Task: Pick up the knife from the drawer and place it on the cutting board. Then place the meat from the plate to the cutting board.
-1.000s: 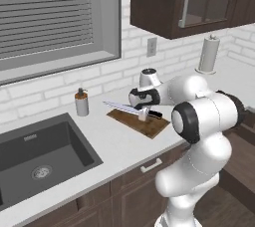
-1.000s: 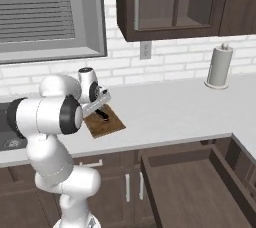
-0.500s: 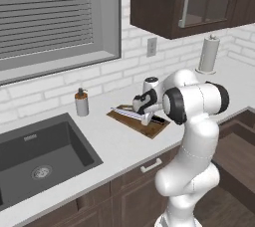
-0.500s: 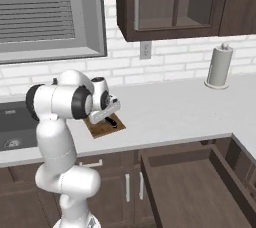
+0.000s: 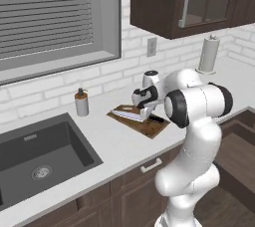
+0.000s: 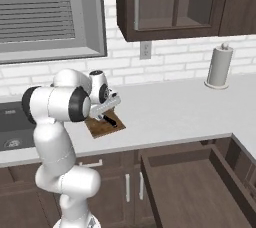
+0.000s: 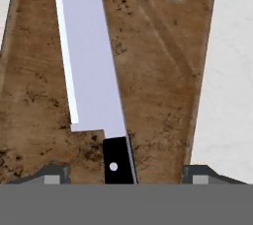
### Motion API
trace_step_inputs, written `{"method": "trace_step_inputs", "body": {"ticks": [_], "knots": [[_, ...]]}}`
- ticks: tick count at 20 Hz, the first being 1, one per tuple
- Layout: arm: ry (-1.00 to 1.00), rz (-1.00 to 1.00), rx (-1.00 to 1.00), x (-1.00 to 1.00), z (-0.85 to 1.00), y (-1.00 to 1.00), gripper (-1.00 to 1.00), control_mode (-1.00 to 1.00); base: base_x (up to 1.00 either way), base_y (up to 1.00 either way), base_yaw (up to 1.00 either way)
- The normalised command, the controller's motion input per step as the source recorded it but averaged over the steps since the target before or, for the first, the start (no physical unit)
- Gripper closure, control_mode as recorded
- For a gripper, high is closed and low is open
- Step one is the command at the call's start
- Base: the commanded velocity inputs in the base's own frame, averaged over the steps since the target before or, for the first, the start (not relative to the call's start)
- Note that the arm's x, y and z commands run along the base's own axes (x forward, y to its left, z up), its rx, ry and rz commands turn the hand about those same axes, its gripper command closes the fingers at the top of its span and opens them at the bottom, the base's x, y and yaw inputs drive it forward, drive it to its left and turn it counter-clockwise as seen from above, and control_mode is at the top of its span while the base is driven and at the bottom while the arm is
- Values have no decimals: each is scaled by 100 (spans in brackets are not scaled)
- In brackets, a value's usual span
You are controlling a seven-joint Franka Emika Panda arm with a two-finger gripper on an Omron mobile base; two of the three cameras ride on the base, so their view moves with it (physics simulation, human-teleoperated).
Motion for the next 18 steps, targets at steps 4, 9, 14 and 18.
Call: {"method": "trace_step_inputs", "body": {"ticks": [4, 9, 14, 18], "knots": [[-19, -1, 0, -69, 100, 0, -100, -100, 0, 0, 0], [-15, -1, 0, -80, 81, 1, -100, -100, 0, 0, 0], [-18, 8, 0, -92, 15, 11, -100, -100, 0, 0, 0], [-5, 15, -1, -50, 0, 14, -100, 100, -47, 14, 27]]}}
